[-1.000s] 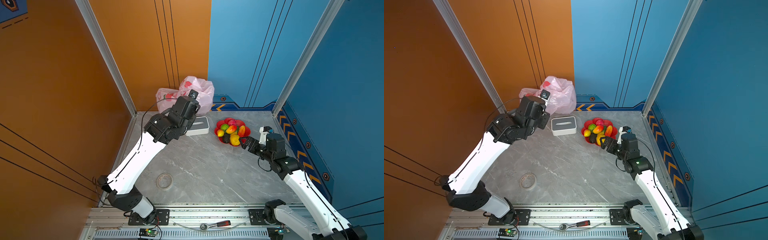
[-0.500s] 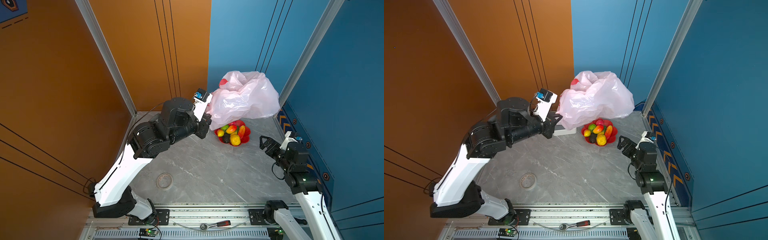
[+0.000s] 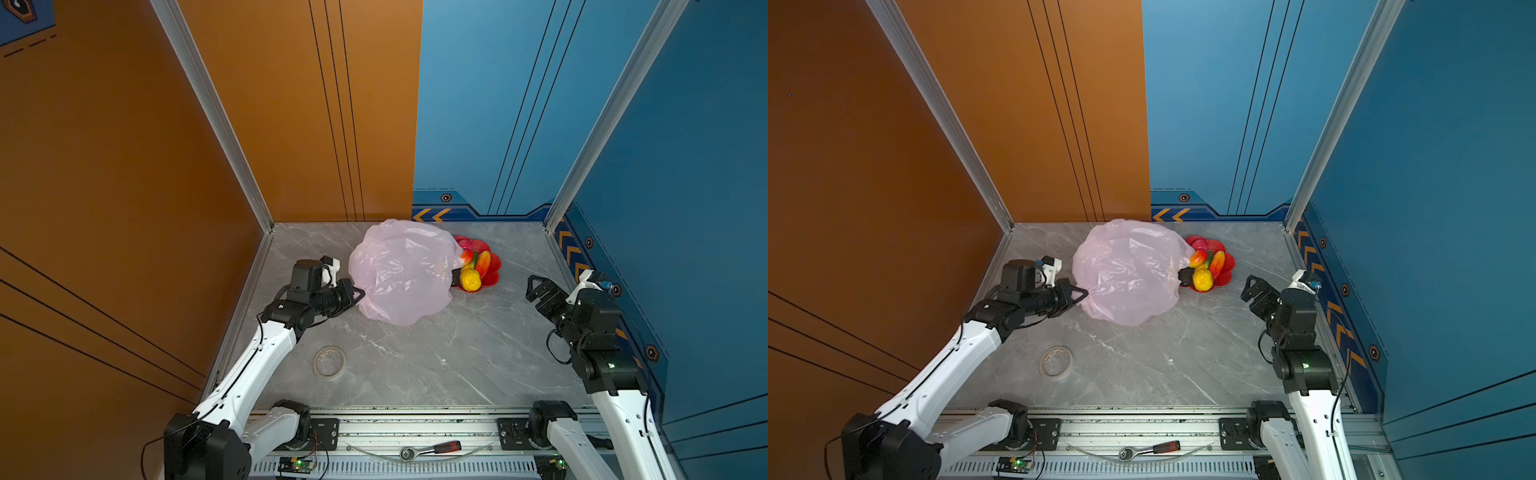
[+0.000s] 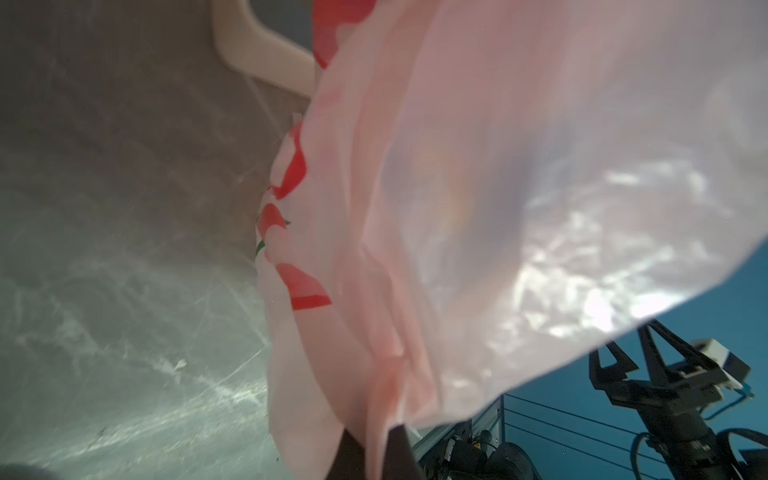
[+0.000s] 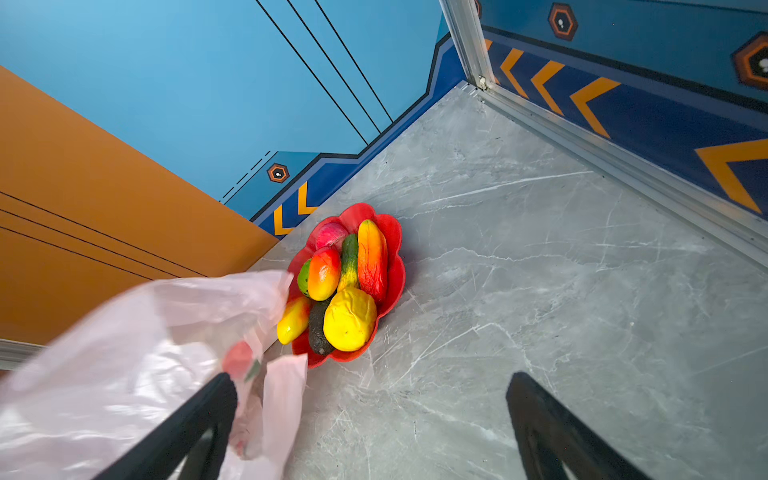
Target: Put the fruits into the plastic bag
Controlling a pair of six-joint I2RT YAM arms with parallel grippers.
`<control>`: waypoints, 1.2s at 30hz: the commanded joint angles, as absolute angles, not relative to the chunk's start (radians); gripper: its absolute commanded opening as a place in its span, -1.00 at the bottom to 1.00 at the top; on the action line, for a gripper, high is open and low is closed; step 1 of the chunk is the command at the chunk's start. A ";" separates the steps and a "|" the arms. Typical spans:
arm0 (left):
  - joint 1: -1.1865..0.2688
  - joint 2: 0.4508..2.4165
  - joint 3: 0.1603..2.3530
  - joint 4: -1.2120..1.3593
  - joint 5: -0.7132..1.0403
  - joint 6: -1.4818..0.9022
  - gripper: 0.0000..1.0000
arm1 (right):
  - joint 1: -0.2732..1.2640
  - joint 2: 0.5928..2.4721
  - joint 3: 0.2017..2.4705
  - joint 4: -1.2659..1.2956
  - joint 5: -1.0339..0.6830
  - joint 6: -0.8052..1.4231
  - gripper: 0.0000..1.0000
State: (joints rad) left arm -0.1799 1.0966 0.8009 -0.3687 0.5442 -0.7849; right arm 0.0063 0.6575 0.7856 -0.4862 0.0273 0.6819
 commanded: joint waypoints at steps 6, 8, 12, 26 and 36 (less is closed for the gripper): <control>-0.005 1.059 0.724 -0.509 0.598 -0.733 -0.53 | 0.048 0.784 0.755 -0.425 -0.130 0.688 1.00; 0.000 1.059 0.753 -0.600 0.554 -0.680 -0.17 | 0.080 0.816 0.760 -0.422 -0.131 0.677 1.00; 0.000 1.003 0.827 -0.792 0.392 -0.592 0.35 | 0.122 0.869 0.757 -0.394 -0.151 0.671 1.00; -0.185 1.053 1.364 -1.012 -0.017 -0.297 0.96 | 0.161 1.018 0.764 -0.327 -0.258 0.711 1.00; -0.444 1.723 2.018 -1.119 -0.229 0.070 0.96 | 0.175 0.960 0.753 -0.377 -0.256 0.710 1.00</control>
